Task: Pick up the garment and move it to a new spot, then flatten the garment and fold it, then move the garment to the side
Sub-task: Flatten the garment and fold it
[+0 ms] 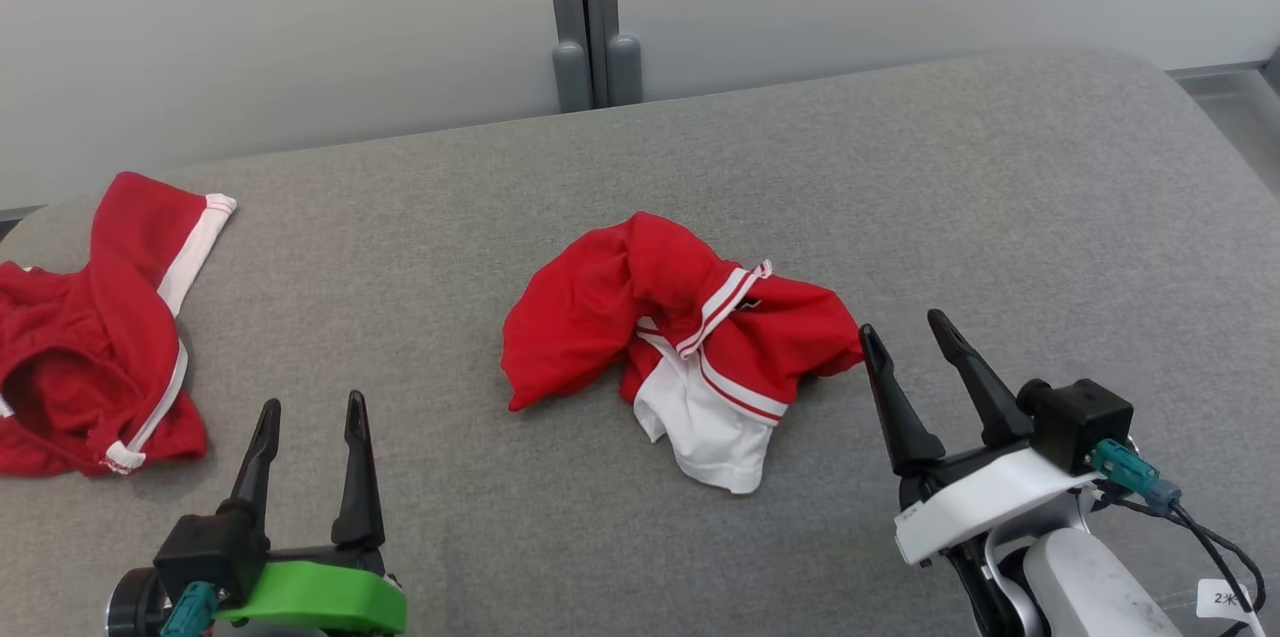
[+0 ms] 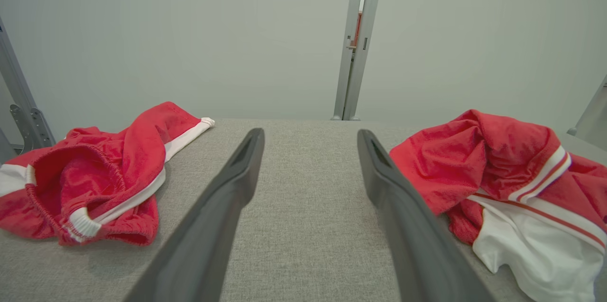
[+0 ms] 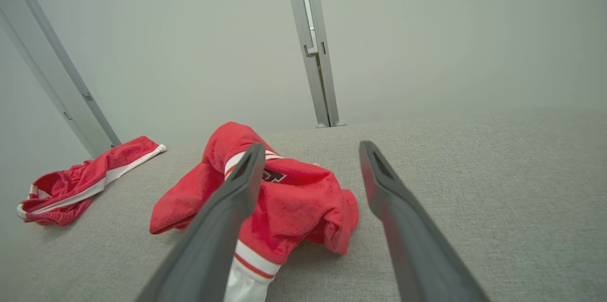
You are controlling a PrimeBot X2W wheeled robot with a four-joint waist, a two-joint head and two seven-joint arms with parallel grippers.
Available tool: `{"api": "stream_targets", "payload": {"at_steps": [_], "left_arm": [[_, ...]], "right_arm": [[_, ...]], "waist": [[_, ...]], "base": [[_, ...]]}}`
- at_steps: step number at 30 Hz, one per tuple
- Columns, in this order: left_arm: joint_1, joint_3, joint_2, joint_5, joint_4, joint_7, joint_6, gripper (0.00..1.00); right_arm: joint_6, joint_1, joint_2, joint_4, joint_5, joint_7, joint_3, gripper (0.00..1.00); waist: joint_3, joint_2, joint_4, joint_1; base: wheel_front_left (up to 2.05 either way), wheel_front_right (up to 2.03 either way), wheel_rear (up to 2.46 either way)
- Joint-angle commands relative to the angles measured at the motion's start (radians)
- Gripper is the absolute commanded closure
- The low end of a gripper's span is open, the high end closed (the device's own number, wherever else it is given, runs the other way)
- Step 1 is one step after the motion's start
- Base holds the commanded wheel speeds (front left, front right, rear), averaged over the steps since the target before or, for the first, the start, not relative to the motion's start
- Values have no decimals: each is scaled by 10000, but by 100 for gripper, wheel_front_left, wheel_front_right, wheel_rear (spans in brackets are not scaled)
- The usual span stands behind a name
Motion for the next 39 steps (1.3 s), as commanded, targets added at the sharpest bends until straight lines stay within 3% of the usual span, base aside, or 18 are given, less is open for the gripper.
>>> {"api": "stream_targets", "payload": {"at_steps": [1, 7, 14, 32, 34, 35, 39], "left_arm": [[-30, 14, -42, 90, 63, -5, -73, 0], [-132, -45, -131, 170, 239, -7, -226, 0], [-267, -193, -190, 157, 406, -5, -320, 0], [-540, -447, -219, -120, 610, -5, -306, 0], [-523, -478, -218, -134, 621, -6, -285, 0], [-497, -493, -218, -140, 631, -6, -281, 0], [-372, -536, -219, -152, 676, -6, -256, 0]], "right_arm": [[1, -98, 0, 99, 165, -29, 71, 0], [1, -707, -38, 713, 1145, 8, 978, 0], [1, -1597, -308, 2009, 2436, 1285, 2210, 0], [1, -3036, -174, 3976, 4081, 858, 1627, 0], [1, -3119, -221, 3961, 4141, 653, 1484, 63], [1, -3120, -230, 3910, 4175, 557, 1387, 100], [1, -2994, -365, 3462, 4265, 393, 1153, 100]], "waist": [[-11, 0, 88, 0], [-15, 0, 433, 0], [17, 0, 1146, 0], [276, 0, 2746, 0], [256, 0, 2887, 0], [240, 0, 2959, 0], [167, 0, 3144, 0]], "base": [[0, 0, 0], [0, 0, 0], [0, 0, 0], [0, 0, 0], [0, 0, 0], [0, 0, 0], [0, 0, 0]]}}
